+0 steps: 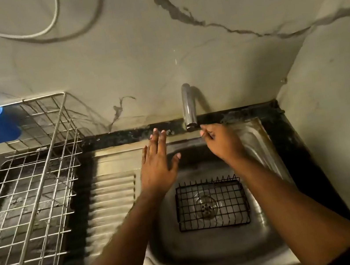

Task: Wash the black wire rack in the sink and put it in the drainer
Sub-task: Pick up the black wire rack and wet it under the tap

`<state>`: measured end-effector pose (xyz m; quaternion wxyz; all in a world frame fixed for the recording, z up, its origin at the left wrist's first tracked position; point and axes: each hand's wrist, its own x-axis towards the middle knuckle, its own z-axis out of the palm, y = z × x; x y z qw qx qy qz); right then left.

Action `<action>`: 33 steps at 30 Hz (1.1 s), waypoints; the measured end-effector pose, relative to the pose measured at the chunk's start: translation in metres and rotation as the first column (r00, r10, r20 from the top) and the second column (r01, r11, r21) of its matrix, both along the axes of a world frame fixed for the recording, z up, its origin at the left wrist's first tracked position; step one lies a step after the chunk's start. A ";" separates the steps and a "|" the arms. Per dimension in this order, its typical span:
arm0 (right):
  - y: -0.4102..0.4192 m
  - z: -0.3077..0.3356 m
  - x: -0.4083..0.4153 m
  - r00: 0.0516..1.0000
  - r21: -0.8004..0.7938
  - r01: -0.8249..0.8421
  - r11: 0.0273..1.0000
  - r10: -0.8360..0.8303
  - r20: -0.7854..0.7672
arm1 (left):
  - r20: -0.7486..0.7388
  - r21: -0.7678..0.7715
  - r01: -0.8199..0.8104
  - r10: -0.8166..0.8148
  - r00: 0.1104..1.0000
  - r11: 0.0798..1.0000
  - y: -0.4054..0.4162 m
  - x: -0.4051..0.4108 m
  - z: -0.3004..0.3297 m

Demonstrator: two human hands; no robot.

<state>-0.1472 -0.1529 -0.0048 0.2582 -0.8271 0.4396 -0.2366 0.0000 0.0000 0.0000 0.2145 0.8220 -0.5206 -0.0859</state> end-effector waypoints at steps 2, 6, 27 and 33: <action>-0.008 0.002 0.017 1.000 0.074 0.006 0.997 -0.006 0.000 | 0.009 0.008 0.013 -0.013 1.000 1.000 0.000 0.012 -0.005; -0.019 0.002 0.043 0.997 0.088 0.072 0.994 -0.074 0.010 | -0.087 0.007 -0.020 0.021 0.996 1.000 0.006 0.029 -0.022; -0.036 -0.024 0.063 0.995 -0.027 0.077 0.997 -0.075 0.072 | -0.349 0.007 -0.113 0.108 0.931 0.994 -0.013 0.021 -0.048; -0.001 -0.043 0.030 0.967 0.055 0.197 0.979 -0.204 0.156 | -0.395 0.000 -0.105 0.097 0.914 0.994 -0.001 0.011 -0.053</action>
